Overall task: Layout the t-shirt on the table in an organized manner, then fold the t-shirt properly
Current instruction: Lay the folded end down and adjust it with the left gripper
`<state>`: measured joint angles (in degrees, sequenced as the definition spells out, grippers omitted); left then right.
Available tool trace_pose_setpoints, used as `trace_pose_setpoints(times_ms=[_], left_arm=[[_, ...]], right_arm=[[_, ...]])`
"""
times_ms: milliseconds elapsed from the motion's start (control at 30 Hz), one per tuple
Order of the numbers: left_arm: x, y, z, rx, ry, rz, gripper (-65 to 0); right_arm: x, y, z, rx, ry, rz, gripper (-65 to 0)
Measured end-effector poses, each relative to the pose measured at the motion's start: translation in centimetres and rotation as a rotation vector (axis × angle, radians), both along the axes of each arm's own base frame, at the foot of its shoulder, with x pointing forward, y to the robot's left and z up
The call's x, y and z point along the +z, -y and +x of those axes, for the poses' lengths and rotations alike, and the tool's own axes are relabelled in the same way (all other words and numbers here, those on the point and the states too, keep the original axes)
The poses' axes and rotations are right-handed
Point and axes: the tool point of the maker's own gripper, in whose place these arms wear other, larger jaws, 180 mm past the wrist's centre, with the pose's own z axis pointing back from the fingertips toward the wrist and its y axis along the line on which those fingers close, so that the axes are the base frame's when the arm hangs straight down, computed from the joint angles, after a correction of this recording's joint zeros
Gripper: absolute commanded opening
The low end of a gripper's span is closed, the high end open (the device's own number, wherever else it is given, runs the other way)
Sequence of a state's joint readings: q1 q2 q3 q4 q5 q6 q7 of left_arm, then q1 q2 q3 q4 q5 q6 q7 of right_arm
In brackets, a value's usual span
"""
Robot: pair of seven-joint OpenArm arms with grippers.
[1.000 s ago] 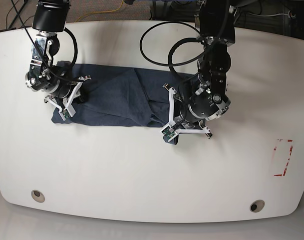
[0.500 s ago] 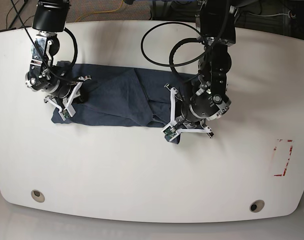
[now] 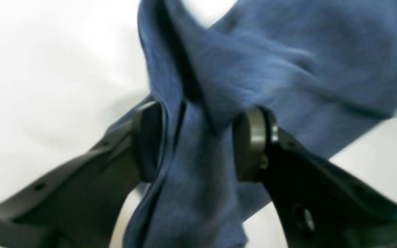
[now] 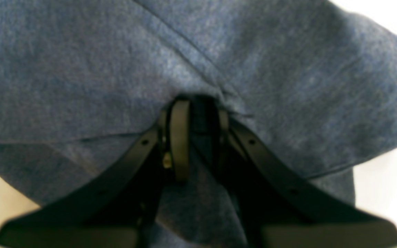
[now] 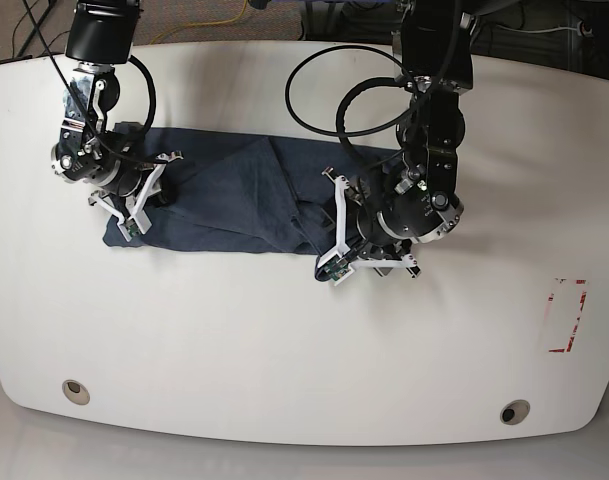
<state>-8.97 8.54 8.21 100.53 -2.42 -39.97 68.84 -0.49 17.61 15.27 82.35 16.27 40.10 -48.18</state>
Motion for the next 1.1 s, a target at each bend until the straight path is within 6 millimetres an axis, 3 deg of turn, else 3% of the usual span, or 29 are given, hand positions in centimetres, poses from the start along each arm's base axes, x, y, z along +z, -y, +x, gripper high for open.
trace_pose_setpoints(times_ms=[300, 467, 867, 1100], left_arm=[[3.7, 1.2, 0.6, -0.043, 0.041, -0.086, -34.4], [4.5, 0.2, 1.2, -0.003, 0.054, -0.117, -34.4], [3.1, -9.2, 2.8, 0.274, 0.051, -0.12, -34.4], [0.9, -11.7, 2.0, 0.36, 0.004, -0.13, -39.6]], right_arm=[[0.0, -0.1, 0.0, 0.0, 0.001, 0.003, -54.9], [0.0, -0.1, 0.0, 0.0, 0.001, 0.003, -54.9], [0.1, -0.2, 0.3, 0.001, 0.001, -0.003, -54.9], [0.1, -0.2, 0.2, 0.001, 0.001, -0.002, -54.9]])
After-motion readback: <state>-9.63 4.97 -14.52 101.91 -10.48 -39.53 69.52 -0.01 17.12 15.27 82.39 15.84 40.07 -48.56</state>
